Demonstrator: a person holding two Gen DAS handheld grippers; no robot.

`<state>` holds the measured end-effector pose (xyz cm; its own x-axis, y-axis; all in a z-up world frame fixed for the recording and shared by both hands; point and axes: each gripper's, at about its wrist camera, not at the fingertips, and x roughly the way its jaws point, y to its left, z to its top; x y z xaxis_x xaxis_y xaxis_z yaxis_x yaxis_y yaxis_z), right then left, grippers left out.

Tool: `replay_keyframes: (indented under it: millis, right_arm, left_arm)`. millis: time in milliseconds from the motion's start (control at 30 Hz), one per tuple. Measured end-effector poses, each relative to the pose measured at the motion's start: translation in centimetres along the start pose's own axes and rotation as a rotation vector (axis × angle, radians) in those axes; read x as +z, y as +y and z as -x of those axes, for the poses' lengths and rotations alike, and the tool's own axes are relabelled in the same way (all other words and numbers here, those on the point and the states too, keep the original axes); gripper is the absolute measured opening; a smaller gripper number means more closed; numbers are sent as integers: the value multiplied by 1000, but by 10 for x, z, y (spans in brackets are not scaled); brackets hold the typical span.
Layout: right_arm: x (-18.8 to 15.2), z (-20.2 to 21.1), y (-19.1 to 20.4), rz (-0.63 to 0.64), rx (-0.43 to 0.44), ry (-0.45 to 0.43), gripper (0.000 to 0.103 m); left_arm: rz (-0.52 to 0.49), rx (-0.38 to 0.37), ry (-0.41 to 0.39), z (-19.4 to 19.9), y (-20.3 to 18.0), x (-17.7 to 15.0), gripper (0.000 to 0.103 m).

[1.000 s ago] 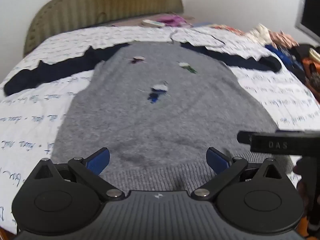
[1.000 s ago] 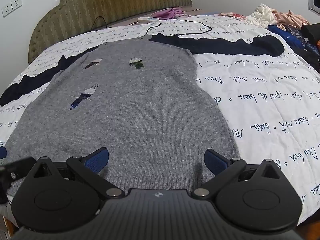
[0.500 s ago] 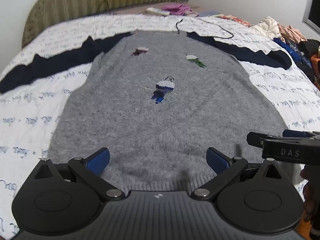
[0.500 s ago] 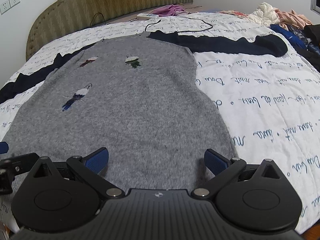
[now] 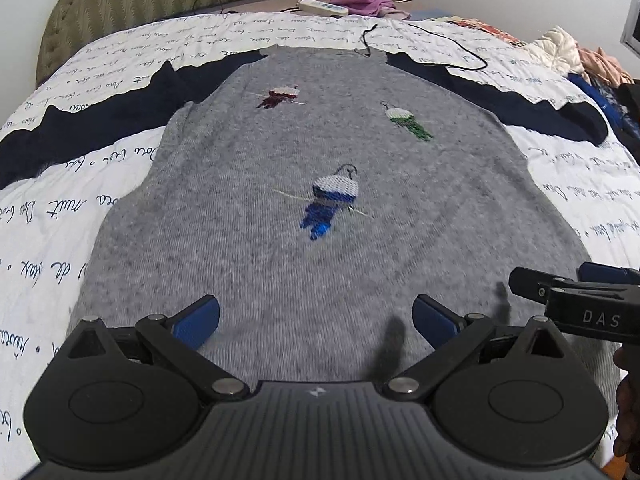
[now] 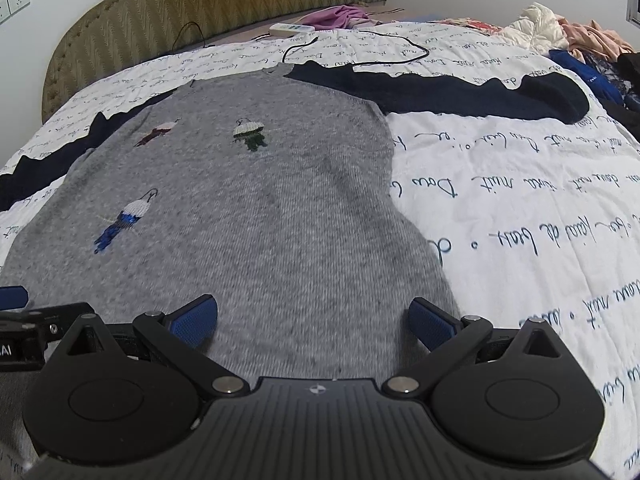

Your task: Fold small clothes

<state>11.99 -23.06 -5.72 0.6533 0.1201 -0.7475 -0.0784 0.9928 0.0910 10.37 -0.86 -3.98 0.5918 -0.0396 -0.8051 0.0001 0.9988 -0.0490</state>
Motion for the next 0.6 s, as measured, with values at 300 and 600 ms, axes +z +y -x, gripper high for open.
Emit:
replay_keyframes:
  millis: [300,600]
  right_arm:
    - [14,-13,1,21,8,-5,103]
    - [31,-24,-5,33,26,-36,103]
  left_arm:
    - [15,15,31,-18,3,10,103]
    - [25,23,24,-30,6,28,103]
